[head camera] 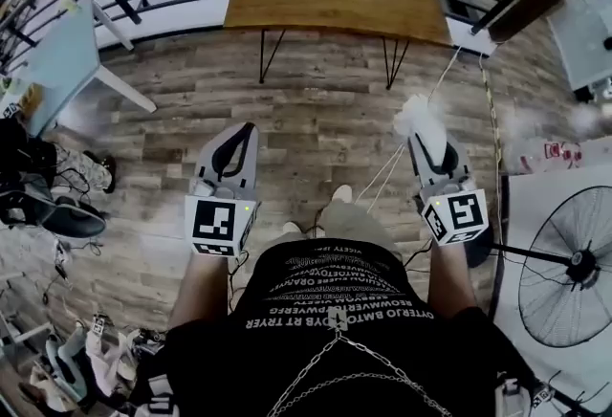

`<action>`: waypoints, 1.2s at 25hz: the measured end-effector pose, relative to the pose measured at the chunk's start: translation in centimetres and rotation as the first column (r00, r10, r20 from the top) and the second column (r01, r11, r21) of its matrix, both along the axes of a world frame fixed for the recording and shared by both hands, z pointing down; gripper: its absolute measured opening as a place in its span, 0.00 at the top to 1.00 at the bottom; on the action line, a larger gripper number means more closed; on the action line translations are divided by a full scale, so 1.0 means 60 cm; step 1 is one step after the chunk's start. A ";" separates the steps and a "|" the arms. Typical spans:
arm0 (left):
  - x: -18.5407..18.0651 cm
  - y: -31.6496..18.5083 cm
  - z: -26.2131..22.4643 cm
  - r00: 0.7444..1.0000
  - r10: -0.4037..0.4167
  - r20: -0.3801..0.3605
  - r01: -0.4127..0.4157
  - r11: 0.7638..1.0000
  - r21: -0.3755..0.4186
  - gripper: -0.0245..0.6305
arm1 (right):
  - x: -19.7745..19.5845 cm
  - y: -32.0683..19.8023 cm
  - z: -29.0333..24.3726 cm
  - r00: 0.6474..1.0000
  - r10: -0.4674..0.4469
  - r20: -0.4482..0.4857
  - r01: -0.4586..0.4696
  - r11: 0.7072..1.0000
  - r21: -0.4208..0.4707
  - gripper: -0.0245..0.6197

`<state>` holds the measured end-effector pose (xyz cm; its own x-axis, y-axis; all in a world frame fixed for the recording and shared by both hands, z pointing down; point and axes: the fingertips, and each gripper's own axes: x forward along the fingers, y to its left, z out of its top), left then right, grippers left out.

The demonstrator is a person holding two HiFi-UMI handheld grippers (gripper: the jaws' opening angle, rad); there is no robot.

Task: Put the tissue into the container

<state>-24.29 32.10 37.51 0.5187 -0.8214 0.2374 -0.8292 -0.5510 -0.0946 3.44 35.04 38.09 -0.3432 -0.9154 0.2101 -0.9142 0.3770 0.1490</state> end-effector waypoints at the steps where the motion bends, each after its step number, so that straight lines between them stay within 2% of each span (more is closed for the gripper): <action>1: -0.004 -0.003 -0.004 1.000 -0.008 -0.018 0.008 1.000 0.009 0.92 | -0.001 0.000 -0.003 1.000 -0.001 -0.003 0.001 1.000 0.005 0.78; 5: 0.004 -0.027 -0.029 0.997 0.006 -0.074 -0.001 0.997 0.075 0.92 | 0.003 -0.027 -0.020 1.000 0.010 0.026 -0.011 1.000 0.025 0.78; 8: 0.019 -0.060 -0.028 0.999 0.028 -0.029 -0.026 0.997 0.071 0.92 | 0.007 -0.060 -0.039 1.000 -0.005 0.024 0.003 0.998 0.057 0.78; 12: 0.044 -0.114 -0.017 1.000 0.021 0.006 -0.021 0.999 0.032 0.92 | 0.032 -0.112 -0.040 1.000 -0.011 0.028 0.009 0.998 0.066 0.78; 20: 0.149 -0.269 -0.018 0.999 0.029 0.037 -0.031 0.998 0.050 0.92 | 0.134 -0.261 -0.010 0.998 -0.006 0.066 0.002 0.998 0.058 0.78; 25: 0.213 -0.321 -0.047 0.998 0.050 0.029 -0.052 0.997 0.062 0.92 | 0.200 -0.309 -0.039 0.997 0.011 0.077 -0.017 0.997 0.072 0.78; 30: 0.273 -0.375 -0.055 0.999 0.029 0.034 -0.031 0.998 0.055 0.92 | 0.263 -0.369 -0.047 0.996 -0.015 0.084 0.009 0.997 0.076 0.78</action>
